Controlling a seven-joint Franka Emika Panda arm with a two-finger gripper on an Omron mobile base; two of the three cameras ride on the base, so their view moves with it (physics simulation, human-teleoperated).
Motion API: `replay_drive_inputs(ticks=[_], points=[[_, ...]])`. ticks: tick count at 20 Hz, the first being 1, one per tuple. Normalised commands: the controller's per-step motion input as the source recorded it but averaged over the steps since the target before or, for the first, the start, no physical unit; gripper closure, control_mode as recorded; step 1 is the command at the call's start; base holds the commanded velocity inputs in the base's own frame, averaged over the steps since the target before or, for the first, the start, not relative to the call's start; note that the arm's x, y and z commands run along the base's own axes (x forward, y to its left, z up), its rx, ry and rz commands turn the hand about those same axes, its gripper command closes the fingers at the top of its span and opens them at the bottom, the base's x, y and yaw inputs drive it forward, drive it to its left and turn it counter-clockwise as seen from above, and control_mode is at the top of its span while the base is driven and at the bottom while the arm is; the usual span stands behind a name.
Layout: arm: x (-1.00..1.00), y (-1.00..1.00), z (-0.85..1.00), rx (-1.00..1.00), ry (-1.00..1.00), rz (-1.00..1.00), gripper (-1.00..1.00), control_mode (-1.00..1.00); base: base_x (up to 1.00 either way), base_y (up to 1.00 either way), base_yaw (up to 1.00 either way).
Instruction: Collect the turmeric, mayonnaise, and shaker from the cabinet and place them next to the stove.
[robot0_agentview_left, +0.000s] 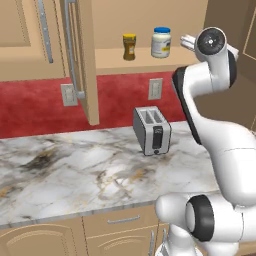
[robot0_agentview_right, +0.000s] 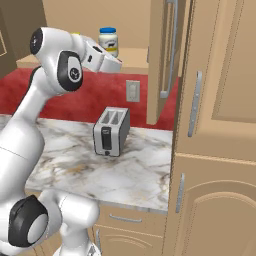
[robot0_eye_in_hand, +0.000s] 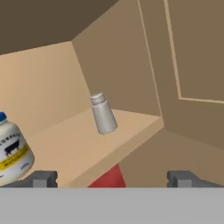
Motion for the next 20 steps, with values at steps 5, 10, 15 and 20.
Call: replay_drive_inputs(ticks=[5,10,15,20], points=[[0.48,-0.07,0.11,0.0,0.0,0.03,-1.0,-1.0,0.0,0.0,0.0],[0.37,-0.05,0.13,0.0,0.0,0.03,-1.0,-1.0,0.0,0.0,0.0],[0.35,-0.2,0.0,-0.05,0.0,0.01,-1.0,-1.0,0.0,0.0,0.0],[0.3,-0.39,-0.03,-0.09,0.0,0.03,-1.0,-1.0,0.0,0.0,0.0]])
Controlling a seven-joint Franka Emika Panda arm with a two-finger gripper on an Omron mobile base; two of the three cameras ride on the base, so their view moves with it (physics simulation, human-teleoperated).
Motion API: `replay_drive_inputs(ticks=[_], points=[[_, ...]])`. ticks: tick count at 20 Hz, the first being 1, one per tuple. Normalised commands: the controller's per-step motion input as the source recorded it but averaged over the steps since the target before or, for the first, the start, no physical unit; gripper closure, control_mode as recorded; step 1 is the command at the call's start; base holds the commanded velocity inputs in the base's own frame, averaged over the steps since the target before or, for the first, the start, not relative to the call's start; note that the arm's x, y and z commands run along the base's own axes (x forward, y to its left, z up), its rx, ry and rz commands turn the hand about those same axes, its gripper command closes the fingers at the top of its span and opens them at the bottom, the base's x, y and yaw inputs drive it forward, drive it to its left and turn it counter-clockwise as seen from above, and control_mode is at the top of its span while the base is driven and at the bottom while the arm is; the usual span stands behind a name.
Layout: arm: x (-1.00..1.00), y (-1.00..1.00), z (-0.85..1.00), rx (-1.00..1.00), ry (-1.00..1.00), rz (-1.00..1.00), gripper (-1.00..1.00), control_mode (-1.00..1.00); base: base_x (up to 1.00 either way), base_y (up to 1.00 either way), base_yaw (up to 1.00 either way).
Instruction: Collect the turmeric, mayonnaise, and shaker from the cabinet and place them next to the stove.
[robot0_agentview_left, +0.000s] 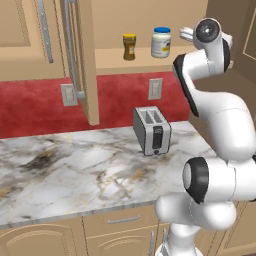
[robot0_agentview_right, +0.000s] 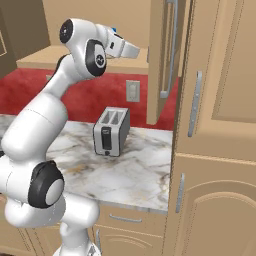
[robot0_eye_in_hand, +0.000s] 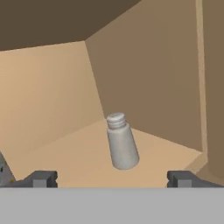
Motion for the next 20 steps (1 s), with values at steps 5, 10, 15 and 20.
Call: replay_drive_inputs(ticks=[5,10,15,20], points=[[0.26,-0.34,-0.02,-0.08,0.0,0.03,-1.0,-1.0,0.0,0.0,0.0],[0.18,-0.18,-0.14,-0.06,0.0,0.01,-1.0,-1.0,0.0,0.0,0.0],[0.15,-0.07,-0.13,-0.01,0.01,0.0,-1.0,-1.0,0.0,0.0,0.0],[0.19,0.0,-0.09,0.0,0.01,0.0,-1.0,-1.0,0.0,0.0,0.0]])
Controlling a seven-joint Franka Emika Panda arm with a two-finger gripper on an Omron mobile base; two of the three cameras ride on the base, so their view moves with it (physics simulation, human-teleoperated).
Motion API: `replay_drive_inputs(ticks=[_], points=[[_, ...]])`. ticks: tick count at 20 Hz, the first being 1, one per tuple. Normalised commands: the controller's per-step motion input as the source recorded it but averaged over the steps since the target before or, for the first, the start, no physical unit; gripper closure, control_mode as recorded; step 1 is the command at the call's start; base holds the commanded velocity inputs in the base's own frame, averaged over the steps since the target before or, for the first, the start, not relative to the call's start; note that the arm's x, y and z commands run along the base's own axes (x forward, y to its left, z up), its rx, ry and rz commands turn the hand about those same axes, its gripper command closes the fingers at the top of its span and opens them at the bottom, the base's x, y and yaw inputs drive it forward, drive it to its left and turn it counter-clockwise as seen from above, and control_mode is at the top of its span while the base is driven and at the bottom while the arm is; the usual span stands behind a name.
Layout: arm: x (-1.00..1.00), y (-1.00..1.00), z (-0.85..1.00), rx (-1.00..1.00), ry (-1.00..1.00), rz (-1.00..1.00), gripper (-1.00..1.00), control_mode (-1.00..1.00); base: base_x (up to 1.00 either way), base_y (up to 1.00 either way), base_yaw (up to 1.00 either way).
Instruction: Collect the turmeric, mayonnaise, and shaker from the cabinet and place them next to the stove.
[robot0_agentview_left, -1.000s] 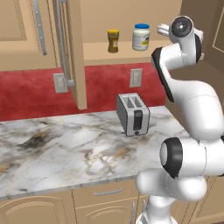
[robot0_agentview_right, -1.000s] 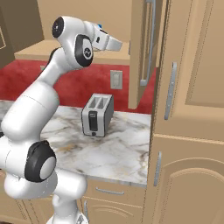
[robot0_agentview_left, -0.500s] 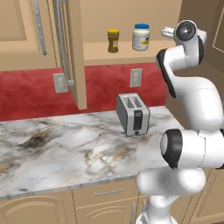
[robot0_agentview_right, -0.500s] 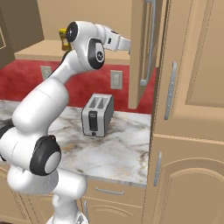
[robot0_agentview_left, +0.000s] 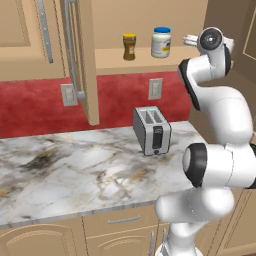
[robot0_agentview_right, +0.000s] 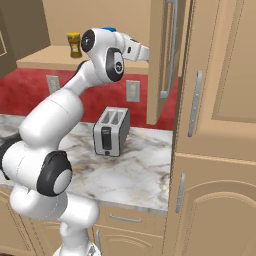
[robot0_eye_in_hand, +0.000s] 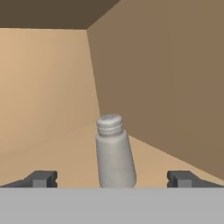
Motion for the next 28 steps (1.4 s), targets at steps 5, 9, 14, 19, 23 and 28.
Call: replay_drive_inputs(ticks=[5,9,14,19,23,28], points=[[0.25,-0.05,-0.04,0.0,0.0,0.0,-1.0,-1.0,0.0,0.0,0.0],[0.15,-0.18,0.0,0.0,0.0,0.0,-1.0,-1.0,0.0,0.0,0.0],[0.14,-0.14,-0.02,0.0,0.0,0.0,-1.0,-1.0,0.0,0.0,0.0],[0.19,-0.03,-0.04,0.0,0.0,0.0,-1.0,-1.0,0.0,0.0,0.0],[0.15,-0.16,-0.05,0.0,0.0,0.0,-1.0,-1.0,0.0,0.0,0.0],[0.11,-0.3,-0.03,0.0,0.0,0.0,-1.0,-1.0,0.0,0.0,0.0]])
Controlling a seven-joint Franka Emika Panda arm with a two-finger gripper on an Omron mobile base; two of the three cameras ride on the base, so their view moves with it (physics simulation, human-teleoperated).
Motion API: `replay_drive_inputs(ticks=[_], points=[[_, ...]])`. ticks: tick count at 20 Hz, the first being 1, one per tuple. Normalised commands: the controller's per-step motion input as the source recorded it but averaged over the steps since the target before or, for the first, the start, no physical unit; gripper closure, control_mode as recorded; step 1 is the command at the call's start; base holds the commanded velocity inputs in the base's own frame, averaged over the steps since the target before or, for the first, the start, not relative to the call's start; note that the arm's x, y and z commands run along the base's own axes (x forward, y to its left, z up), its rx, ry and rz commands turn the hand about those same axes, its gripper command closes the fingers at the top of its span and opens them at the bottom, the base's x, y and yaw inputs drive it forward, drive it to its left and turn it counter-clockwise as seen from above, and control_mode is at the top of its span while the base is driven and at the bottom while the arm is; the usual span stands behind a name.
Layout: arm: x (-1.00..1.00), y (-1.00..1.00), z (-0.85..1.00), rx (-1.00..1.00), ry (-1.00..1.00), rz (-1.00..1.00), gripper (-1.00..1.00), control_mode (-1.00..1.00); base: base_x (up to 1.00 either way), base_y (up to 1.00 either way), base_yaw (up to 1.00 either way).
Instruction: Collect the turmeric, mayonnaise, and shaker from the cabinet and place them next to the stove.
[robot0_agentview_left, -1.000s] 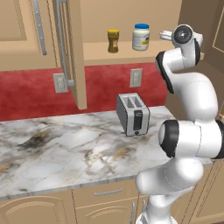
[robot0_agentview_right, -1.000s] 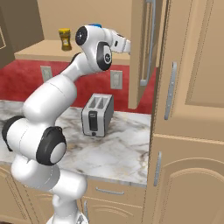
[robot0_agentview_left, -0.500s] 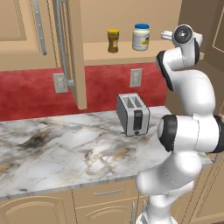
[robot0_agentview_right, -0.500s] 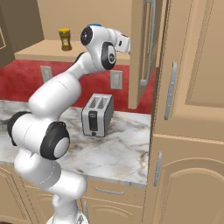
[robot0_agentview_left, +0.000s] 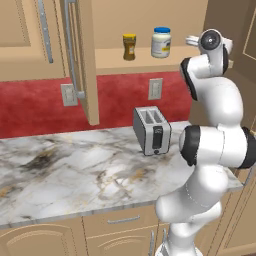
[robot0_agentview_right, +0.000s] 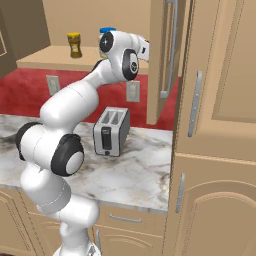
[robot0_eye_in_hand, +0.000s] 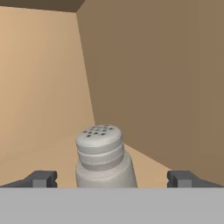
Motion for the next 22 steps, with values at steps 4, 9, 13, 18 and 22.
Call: replay_drive_inputs(ticks=[4,9,13,18,22], points=[[0.06,-0.16,-0.04,0.0,0.0,0.0,-1.0,-1.0,0.0,0.0,0.0],[0.11,-0.01,-0.08,-0.01,0.01,0.0,-1.0,-1.0,0.0,0.0,0.0],[0.14,0.0,-0.13,-0.02,0.02,0.0,-1.0,-1.0,0.0,0.0,0.0],[0.14,0.0,-0.17,-0.05,0.02,0.0,1.0,-1.0,0.0,0.0,0.0],[0.07,0.0,-0.11,-0.04,0.0,0.0,1.0,-1.0,0.0,0.0,0.0]])
